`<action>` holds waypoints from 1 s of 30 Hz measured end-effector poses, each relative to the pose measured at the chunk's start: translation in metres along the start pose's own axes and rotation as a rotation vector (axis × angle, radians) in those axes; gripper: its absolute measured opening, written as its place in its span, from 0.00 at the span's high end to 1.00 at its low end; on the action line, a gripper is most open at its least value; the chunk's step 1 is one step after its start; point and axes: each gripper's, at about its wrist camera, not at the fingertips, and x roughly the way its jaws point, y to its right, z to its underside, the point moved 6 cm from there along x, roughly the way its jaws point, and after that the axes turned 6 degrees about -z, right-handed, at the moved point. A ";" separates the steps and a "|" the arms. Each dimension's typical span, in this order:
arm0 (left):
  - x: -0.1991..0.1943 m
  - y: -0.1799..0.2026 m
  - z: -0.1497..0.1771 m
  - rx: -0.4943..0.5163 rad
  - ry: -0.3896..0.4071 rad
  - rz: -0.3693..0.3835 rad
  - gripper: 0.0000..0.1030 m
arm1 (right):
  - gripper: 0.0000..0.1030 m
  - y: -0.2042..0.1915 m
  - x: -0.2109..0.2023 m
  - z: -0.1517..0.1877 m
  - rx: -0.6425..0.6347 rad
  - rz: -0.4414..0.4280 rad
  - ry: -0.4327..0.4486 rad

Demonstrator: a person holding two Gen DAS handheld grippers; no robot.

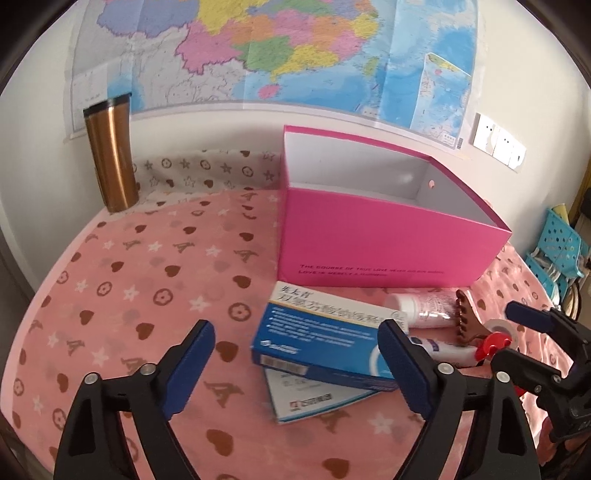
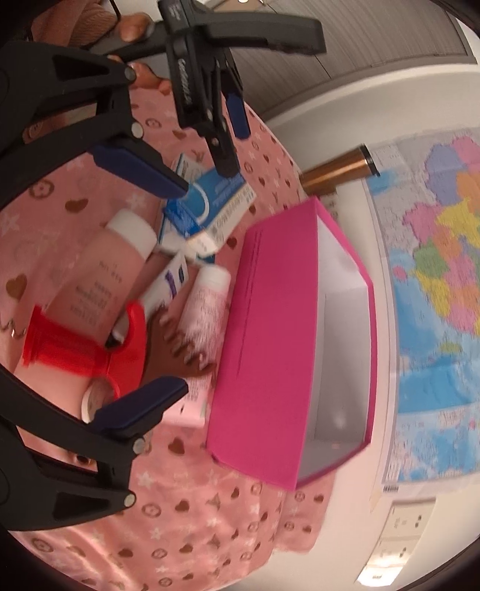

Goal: Organize rigid objects
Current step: 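Grasp the blue-and-white medicine box with the right tool and lift it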

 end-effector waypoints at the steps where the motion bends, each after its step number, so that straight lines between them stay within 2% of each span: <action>1: 0.002 -0.002 0.000 -0.002 -0.008 0.005 0.20 | 0.12 -0.005 0.002 -0.002 0.006 -0.028 0.007; 4: 0.009 -0.007 0.001 -0.007 -0.034 0.026 0.29 | 0.17 -0.017 0.012 -0.006 -0.002 -0.084 0.002; 7: 0.014 -0.009 0.003 -0.009 -0.056 0.058 0.34 | 0.27 -0.027 0.026 -0.007 -0.017 -0.117 -0.024; 15: 0.024 -0.010 0.008 0.001 -0.105 0.146 0.37 | 0.42 -0.035 0.062 -0.009 0.040 -0.220 -0.092; 18: 0.023 -0.008 0.008 0.011 -0.115 0.182 0.43 | 0.43 -0.036 0.071 -0.009 0.061 -0.245 -0.107; 24: 0.019 0.002 0.015 0.046 -0.132 0.237 0.43 | 0.46 -0.038 0.075 -0.011 0.083 -0.254 -0.136; 30: 0.020 0.001 0.015 0.055 -0.143 0.242 0.43 | 0.46 -0.034 0.081 -0.010 0.118 -0.261 -0.158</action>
